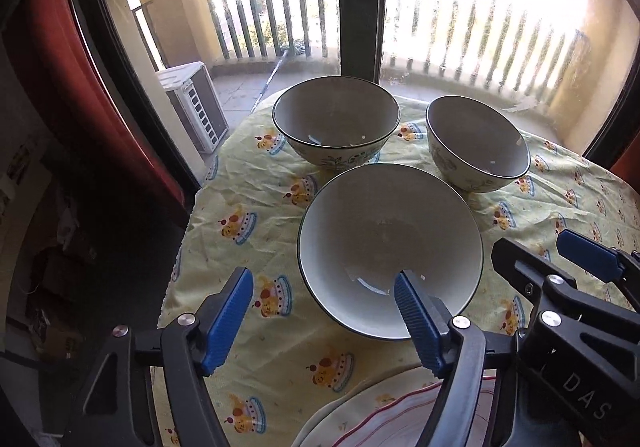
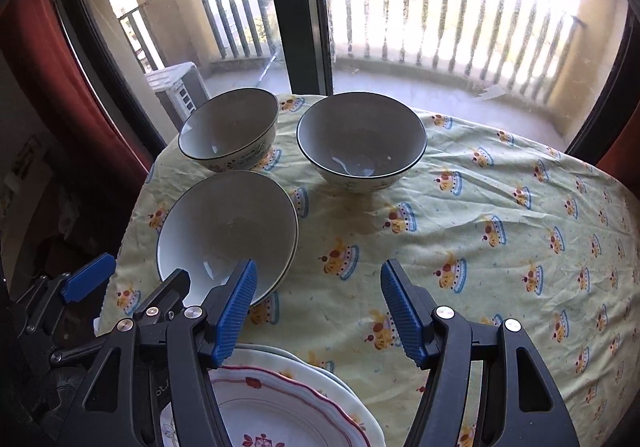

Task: Organize plates and bowls
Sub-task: 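Move both tools to the large white bowl and close on its rim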

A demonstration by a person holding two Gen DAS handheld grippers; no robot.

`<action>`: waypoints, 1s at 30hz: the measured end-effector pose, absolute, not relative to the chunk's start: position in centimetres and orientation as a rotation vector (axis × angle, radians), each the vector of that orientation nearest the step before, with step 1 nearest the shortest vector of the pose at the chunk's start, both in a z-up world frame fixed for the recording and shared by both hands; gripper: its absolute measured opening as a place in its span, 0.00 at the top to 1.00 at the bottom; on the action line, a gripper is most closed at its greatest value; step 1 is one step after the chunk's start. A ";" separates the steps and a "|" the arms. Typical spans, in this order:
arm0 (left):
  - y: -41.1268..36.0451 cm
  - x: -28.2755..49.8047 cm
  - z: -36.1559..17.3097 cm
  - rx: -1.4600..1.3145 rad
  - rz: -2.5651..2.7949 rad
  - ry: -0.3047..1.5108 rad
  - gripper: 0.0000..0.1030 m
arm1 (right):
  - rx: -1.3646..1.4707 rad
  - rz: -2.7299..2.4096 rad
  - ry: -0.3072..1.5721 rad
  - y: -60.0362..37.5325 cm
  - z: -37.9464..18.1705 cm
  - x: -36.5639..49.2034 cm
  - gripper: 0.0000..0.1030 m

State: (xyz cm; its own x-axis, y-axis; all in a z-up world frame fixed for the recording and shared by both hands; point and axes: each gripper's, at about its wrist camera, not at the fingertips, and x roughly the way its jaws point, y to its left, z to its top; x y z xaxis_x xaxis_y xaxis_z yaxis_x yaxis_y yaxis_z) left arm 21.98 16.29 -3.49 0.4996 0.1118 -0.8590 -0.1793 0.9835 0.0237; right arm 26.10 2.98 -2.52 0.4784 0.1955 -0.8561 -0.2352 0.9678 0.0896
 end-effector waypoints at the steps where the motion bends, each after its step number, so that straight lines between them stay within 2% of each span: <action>1: 16.5 22.5 -3.9 -0.081 0.176 1.035 0.28 | -0.046 0.263 1.045 3.3 -2.8 26.6 0.34; 5: 17.1 24.5 -5.4 -0.107 0.167 1.046 0.29 | -0.086 0.237 1.047 4.4 -4.0 28.6 0.34; 11: 17.6 26.6 -6.7 -0.117 0.168 1.054 0.41 | -0.048 0.249 1.070 5.3 -5.9 30.9 0.35; 13: 17.9 27.0 -7.1 -0.128 0.170 1.059 0.48 | -0.055 0.250 1.068 5.7 -6.3 31.3 0.39; 15: 18.2 27.3 -7.6 -0.148 0.170 1.077 0.54 | -0.043 0.248 1.088 5.9 -6.8 31.8 0.48; 17: 18.3 27.5 -8.0 -0.154 0.172 1.092 0.59 | -0.029 0.252 1.108 6.1 -7.2 32.1 0.51; 19: 18.3 27.7 -8.3 -0.151 0.172 1.101 0.63 | -0.026 0.261 1.123 6.3 -7.5 32.2 0.59; 21: 18.4 27.8 -8.5 -0.150 0.176 1.108 0.72 | -0.014 0.276 1.132 6.4 -7.6 32.3 0.68; 23: 18.3 27.8 -8.5 -0.143 0.186 1.107 0.73 | -0.016 0.287 1.137 6.6 -7.7 32.2 0.75; 30: 17.4 27.9 -8.4 -0.098 0.202 1.122 0.72 | -0.027 0.273 1.149 6.5 -7.6 31.9 0.75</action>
